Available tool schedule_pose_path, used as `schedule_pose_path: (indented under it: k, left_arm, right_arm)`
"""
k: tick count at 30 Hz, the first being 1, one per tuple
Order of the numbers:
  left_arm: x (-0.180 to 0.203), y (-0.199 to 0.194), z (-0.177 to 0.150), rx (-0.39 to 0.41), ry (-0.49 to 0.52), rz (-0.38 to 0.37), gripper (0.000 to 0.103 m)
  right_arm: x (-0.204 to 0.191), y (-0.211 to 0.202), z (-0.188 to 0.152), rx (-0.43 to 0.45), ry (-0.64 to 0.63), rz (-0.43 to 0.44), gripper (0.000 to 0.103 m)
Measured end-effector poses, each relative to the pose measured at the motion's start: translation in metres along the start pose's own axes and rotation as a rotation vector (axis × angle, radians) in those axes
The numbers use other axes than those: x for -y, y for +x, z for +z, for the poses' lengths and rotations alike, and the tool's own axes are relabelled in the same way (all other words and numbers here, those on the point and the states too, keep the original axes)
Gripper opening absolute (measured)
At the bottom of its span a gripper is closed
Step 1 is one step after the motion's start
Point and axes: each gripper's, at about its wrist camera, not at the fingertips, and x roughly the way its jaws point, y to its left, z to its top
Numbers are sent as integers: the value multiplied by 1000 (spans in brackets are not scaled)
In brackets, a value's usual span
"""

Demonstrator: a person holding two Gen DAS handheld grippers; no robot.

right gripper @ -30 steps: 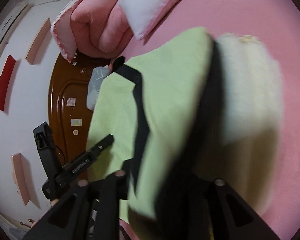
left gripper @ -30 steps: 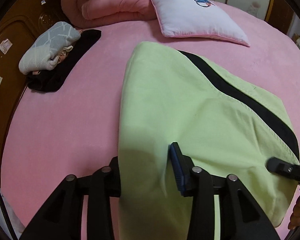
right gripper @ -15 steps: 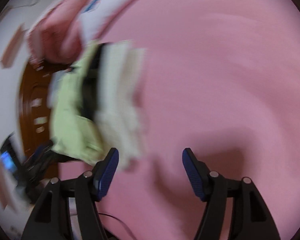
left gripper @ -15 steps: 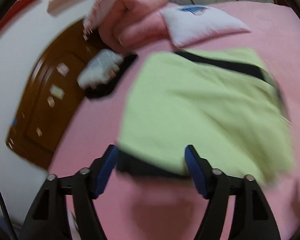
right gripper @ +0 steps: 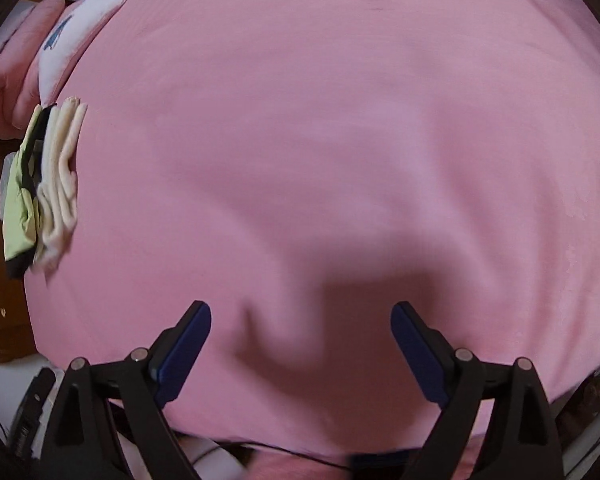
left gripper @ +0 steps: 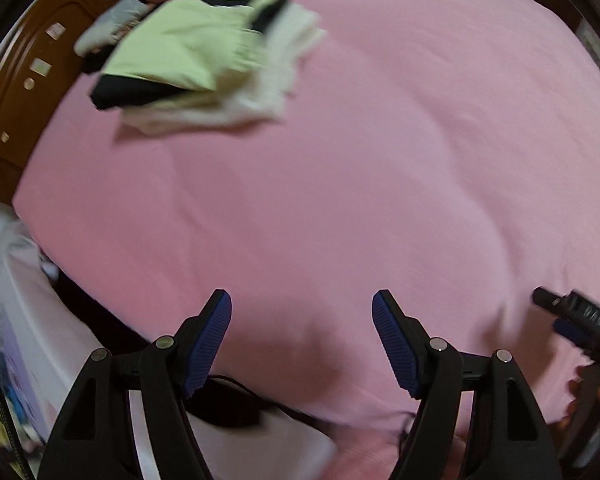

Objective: Fold large clothes
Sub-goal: 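Carry the bundle with both grippers and drop it beside the cream towel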

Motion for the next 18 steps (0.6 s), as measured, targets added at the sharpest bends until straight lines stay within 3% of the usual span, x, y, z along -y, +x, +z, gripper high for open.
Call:
schedule_pose_path:
  k: [2,5,8,12,15,18]
  left_arm:
    - [32,-12,-23,-4,7,-17,71]
    - [92,-28,-57,-6,52,34,72]
    - [146,-36,-83,-93,88,-55,72]
    - [198,-62,-110,-126,108,-105,72]
    - [233,-87,-127,-98,190,-111,73]
    - [256,-107,-135,-81,271,-110,73]
  right_arm:
    - [32,-16,-13,19,5,9,92]
    - [92,-47,-34,66,6,-3,93]
    - [148,-91,-55,156,-44,-116,93]
    - [195,-135,-70,193,-128,-261,93]
    - [225,-172,-82,192,-112,-251,93]
    - [223,-197,-92,204,-107,-235,93]
